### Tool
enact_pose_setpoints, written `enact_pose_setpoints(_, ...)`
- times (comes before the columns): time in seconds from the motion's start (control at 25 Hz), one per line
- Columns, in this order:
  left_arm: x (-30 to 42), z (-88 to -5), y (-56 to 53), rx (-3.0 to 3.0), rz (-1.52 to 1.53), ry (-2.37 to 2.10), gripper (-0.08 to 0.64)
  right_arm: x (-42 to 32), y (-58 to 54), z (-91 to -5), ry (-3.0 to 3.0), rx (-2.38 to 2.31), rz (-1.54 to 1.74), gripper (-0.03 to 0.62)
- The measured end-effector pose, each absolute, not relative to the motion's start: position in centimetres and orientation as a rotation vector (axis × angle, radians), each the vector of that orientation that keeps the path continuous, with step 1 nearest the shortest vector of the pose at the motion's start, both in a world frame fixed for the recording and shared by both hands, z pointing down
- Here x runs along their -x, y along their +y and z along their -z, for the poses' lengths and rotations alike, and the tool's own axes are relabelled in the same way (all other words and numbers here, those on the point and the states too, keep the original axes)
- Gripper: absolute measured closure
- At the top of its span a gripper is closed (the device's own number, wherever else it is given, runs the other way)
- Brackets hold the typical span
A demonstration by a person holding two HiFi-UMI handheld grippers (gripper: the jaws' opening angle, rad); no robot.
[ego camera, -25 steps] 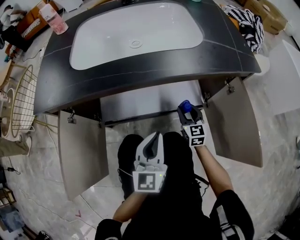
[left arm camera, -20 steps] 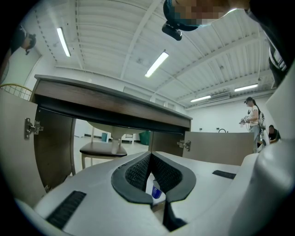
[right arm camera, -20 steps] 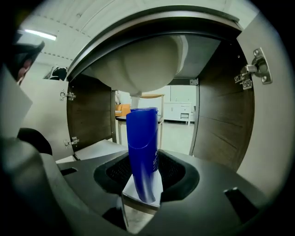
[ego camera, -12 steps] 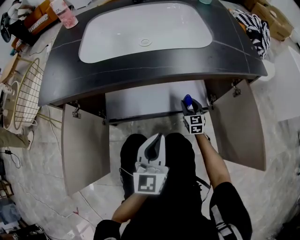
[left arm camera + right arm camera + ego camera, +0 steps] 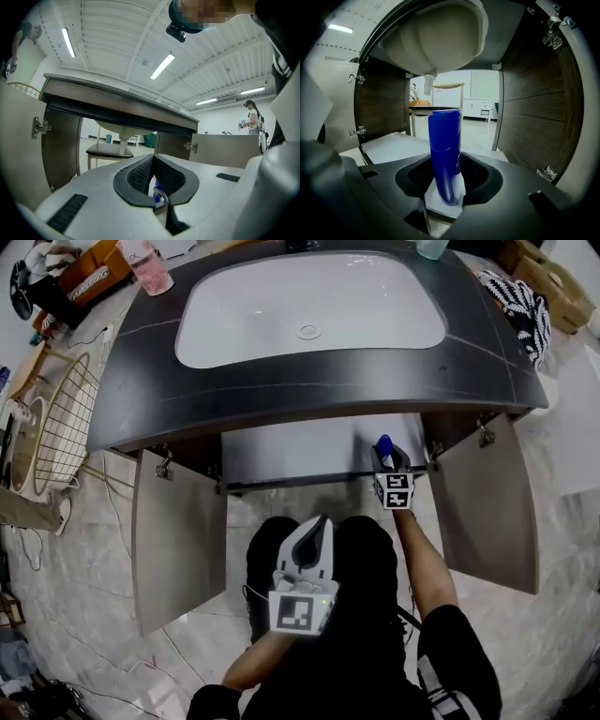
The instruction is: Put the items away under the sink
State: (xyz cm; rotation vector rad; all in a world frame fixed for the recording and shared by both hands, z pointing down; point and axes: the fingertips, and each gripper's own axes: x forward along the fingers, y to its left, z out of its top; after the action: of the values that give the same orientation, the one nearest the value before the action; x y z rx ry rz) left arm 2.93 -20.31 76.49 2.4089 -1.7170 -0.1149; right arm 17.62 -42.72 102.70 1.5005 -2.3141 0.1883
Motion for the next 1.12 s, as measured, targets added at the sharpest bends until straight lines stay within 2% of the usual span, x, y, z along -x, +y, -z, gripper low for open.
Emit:
enact_pose_setpoints(0.84,-1.0,-77.3,-21.6,-2.411,0.119,-1.687,0.545,-17.1,-44.4,-104.7,-2.239,-1.512,-0.277,0.431)
enact_pose_setpoints(1.0,-0.9,-77.4,-21.6,-2.424,0.124,-1.672,0.545,-17.0,-44.1,-104.9,-2.223,-1.498,-0.303,0.382)
enact_pose_setpoints(1.12,-1.1,-77.5,-21.8,-2.433,0.125,-1.650,0.545,-17.0,-44.1,-105.0,-2.214,-1.489,-0.311,0.377)
